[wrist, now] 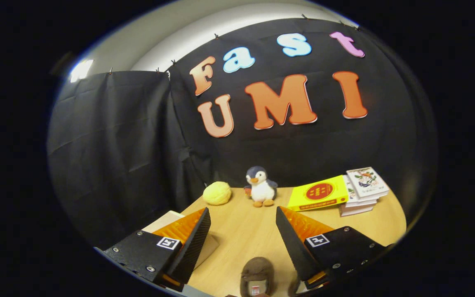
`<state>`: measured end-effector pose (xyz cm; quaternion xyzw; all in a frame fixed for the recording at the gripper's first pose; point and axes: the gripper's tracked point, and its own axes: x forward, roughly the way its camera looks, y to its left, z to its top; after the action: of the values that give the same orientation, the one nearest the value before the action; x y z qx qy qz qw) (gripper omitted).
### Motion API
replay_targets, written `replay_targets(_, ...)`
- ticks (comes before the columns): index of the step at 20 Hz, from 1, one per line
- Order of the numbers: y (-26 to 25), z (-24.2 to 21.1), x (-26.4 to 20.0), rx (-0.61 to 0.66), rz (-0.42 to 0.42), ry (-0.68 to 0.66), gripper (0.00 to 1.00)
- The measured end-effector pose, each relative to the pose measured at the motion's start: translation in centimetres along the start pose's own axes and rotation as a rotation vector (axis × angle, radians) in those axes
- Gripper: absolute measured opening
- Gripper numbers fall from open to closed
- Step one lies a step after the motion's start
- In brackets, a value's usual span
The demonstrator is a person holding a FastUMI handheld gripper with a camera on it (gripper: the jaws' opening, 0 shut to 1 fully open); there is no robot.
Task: Open the storage box then place both shoes into the box .Put the left shoe in first, then the right shoe, with the right side of both shoes facing outward in a uniform manner.
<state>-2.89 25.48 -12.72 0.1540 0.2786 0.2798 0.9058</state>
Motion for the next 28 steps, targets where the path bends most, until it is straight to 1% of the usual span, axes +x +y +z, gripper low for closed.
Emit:
replay_targets(8,8.2,-8.3,3.8,0.258,0.229,0.337,0.95)
replay_targets(10,10.1,-10.5,4.6,0.327,0.272,0.428,0.95)
replay_targets(13,12.1,-13.4,6.3,0.445,0.298,0.526,0.96)
replay_targets(15,12.7,-15.0,6.9,0.484,0.312,0.565,0.96)
replay_targets(19,14.4,-17.3,8.3,0.464,0.352,0.624,0.96)
replay_targets(22,15.2,-19.9,9.1,0.473,0.331,0.687,0.96)
replay_targets(25,16.2,-21.5,10.2,0.481,0.340,0.719,0.96)
replay_targets(28,16.9,-22.4,11.1,0.524,0.351,0.740,0.96)
